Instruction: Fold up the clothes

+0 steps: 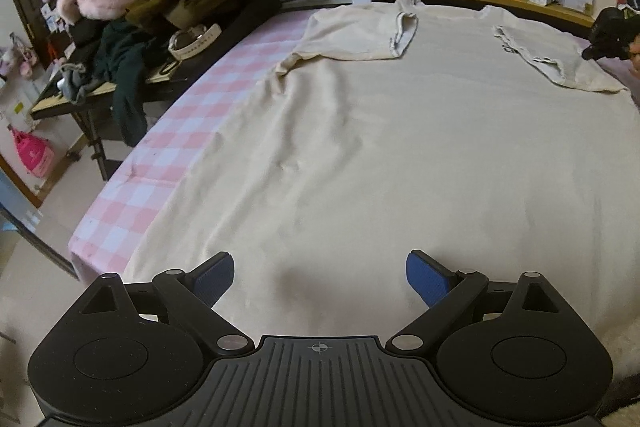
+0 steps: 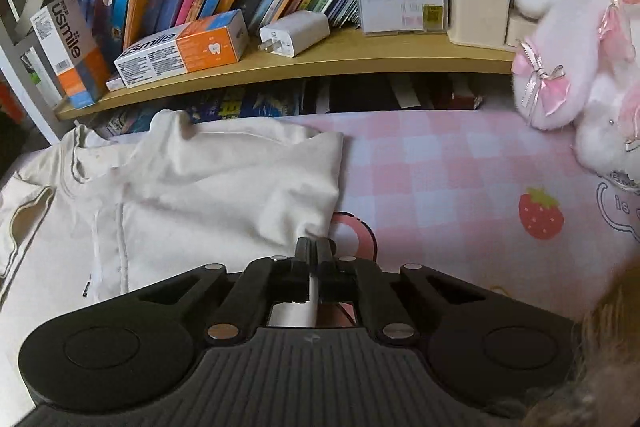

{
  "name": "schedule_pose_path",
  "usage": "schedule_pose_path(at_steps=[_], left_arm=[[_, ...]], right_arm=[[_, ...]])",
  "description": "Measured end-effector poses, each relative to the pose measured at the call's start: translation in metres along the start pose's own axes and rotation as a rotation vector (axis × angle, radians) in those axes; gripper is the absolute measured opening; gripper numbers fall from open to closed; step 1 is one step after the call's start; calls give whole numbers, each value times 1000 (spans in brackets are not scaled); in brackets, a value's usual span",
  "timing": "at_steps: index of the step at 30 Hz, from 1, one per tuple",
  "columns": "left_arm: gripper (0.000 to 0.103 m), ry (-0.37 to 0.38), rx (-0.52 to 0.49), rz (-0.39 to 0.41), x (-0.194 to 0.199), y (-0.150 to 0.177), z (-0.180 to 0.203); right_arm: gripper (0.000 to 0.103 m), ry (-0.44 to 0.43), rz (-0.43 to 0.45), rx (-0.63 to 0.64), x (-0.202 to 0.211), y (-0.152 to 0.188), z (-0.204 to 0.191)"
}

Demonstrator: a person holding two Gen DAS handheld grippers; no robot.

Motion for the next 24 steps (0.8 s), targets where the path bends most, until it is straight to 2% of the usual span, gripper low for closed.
schedule_pose_path(at_steps=[1, 3, 5, 8, 15, 18, 24], left_arm=[[95, 5, -5, 3, 0, 0, 2], [95, 14, -13, 7, 1, -2, 4], [95, 23, -18, 10, 0, -3, 7], [95, 34, -19, 14, -3, -6, 9], [95, 49, -36, 36, -10, -14, 13], [95, 71, -49, 59, -14, -20, 15], [95, 136, -70, 117, -20, -35, 16]], right_arm=[[5, 4, 4, 1, 0, 0, 1], [25, 2, 14, -4, 7, 1, 4], [34, -9, 40, -3, 18, 2, 4], [37, -46, 68, 10, 39, 10, -1], [60, -91, 89, 34, 83, 53, -18], [69, -75, 96, 45, 103, 78, -21], [78, -43, 78, 85, 147, 135, -37]])
Point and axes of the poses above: each gripper's, at about its wrist camera, not at the fingertips, and x roughly against the way its jaws point, z to its right, y to its underside, the point moved 10 cm from there along -x, roughly the way its jaws point, and after that the axes turned 4 degrees about -y, right-handed, at the moved point
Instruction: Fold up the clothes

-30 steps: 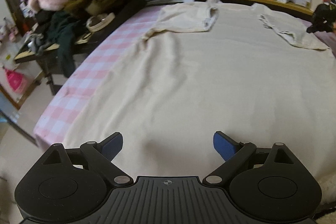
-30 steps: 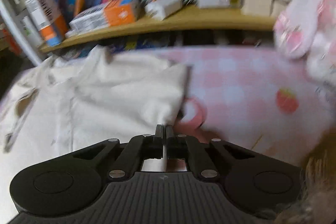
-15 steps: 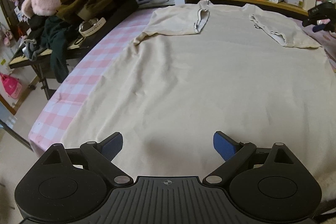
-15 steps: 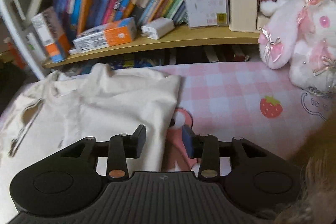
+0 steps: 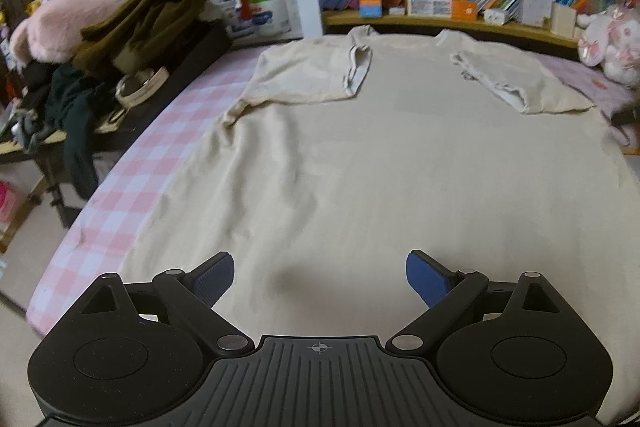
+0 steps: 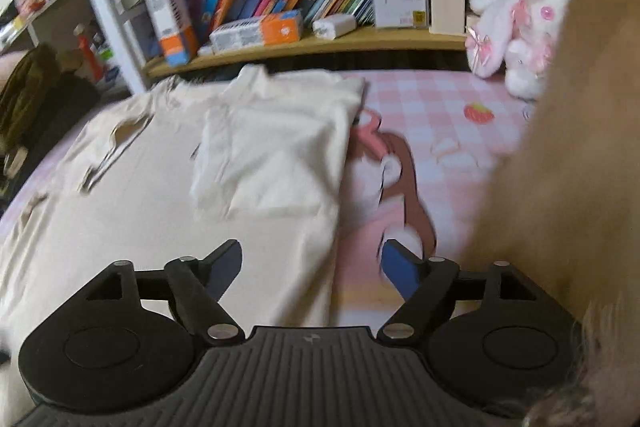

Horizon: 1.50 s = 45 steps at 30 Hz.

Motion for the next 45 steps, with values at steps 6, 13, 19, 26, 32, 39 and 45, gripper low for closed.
schedule_pose_path(at_steps=[6, 13, 19, 26, 32, 39, 45], left_arm=[[95, 69, -26, 60, 2, -9, -6], [96, 137, -92, 128, 20, -6, -26], [96, 167, -140, 130, 37, 21, -57], [96, 199, -133, 80, 50, 64, -97], [96, 204, -104, 62, 60, 81, -115], [96, 213, -87, 60, 66, 90, -120], [96, 245, -45, 10, 65, 92, -120]], right_arm=[[86, 63, 11, 17, 37, 45, -34], [88, 125, 28, -11, 67, 87, -86], [96, 178, 67, -22, 89, 110, -127], [99, 208, 14, -40, 109, 174, -177], [102, 240, -23, -65, 127, 207, -194], [103, 259, -6, -95, 146, 225, -198], [103, 240, -10, -115, 152, 231, -195]])
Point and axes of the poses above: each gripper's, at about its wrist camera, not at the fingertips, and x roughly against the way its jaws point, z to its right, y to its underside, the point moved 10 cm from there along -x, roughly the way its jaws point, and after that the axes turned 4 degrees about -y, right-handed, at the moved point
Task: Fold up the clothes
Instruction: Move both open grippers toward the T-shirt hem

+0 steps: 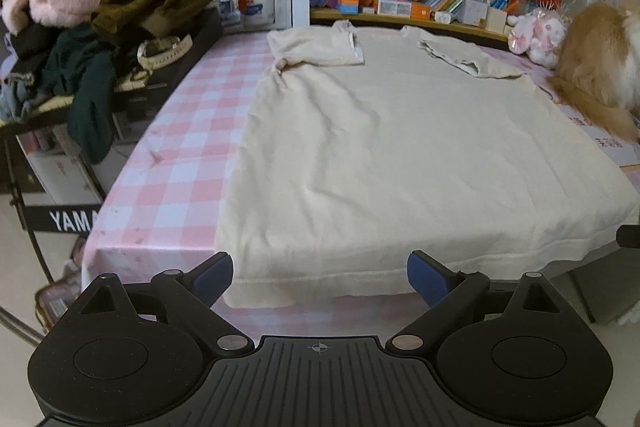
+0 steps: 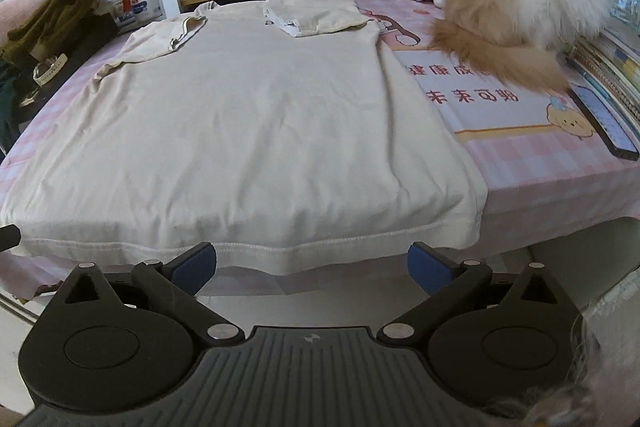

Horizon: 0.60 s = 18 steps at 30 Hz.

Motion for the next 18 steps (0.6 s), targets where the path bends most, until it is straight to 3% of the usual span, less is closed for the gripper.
schedule_pose_path(at_steps=[3, 14, 18], left_arm=[[96, -2, 20, -39, -3, 3, -2], [96, -38, 13, 35, 5, -5, -6], [96, -11, 48, 40, 6, -6, -11]], right_arm=[[103, -11, -1, -25, 2, 2, 4], [103, -57, -11, -62, 5, 3, 2], [103, -88, -16, -65, 7, 2, 0]])
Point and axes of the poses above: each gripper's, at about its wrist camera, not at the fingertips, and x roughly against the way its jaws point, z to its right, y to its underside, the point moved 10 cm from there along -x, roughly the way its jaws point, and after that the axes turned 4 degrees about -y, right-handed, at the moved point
